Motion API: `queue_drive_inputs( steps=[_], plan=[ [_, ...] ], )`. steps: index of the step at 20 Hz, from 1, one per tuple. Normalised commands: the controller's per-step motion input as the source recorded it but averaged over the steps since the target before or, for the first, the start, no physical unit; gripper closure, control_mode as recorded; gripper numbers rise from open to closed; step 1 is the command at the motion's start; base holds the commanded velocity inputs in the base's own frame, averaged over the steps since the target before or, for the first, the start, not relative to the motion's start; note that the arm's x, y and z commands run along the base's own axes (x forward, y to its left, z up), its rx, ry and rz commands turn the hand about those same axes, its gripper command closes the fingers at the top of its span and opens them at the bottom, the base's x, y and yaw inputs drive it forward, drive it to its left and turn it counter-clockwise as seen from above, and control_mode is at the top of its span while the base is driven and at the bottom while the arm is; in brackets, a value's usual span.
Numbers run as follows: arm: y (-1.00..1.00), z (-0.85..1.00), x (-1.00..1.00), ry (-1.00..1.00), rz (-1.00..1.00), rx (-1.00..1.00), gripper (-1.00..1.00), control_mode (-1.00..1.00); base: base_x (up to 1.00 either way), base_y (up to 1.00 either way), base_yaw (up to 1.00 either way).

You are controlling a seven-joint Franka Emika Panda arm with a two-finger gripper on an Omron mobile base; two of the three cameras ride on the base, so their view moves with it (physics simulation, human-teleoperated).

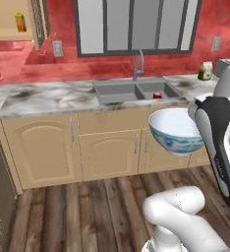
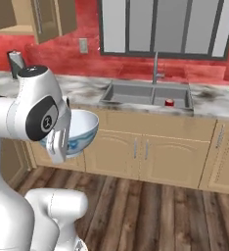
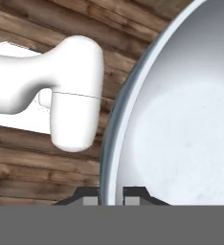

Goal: Pick the mug and place it in the sink. Pick the bowl and place it in the open cabinet and then close the cabinet.

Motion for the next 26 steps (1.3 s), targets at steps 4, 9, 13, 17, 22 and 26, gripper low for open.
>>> queue_drive_inputs(
  steps=[4,9,13,17,22,26],
  plan=[
    [0.0,0.0,0.0,0.0,0.0,0.0,1.0,1.0,0.69,1.0,-0.03],
    [0.0,0.0,0.0,0.0,0.0,0.0,1.0,1.0,0.59,0.73,-0.01],
    [0.0,0.0,0.0,0.0,0.0,0.0,1.0,1.0,0.55,0.37,-0.04],
    [0.0,0.0,0.0,0.0,0.0,0.0,1.0,1.0,0.38,0.09,-0.09],
    [0.0,0.0,0.0,0.0,0.0,0.0,1.0,1.0,0.21,0.5,-0.13],
    [0.0,0.0,0.0,0.0,0.0,0.0,1.0,1.0,0.04,0.35,-0.08]
  ],
)
